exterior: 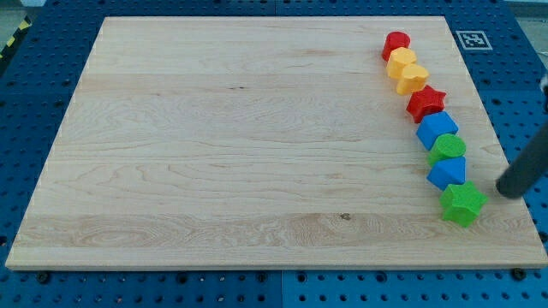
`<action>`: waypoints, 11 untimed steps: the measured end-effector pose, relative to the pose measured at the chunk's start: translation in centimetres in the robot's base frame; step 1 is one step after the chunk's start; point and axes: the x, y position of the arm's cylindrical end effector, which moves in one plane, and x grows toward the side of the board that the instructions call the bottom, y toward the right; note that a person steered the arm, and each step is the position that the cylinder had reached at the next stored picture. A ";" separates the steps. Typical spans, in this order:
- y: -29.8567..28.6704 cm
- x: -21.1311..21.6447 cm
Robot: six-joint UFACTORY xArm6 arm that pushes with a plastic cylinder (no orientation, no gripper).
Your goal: Push the green star to the left side
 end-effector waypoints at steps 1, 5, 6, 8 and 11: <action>0.0 2.4; -5.8 0.8; -7.4 0.2; -14.6 -1.1; -15.3 -2.9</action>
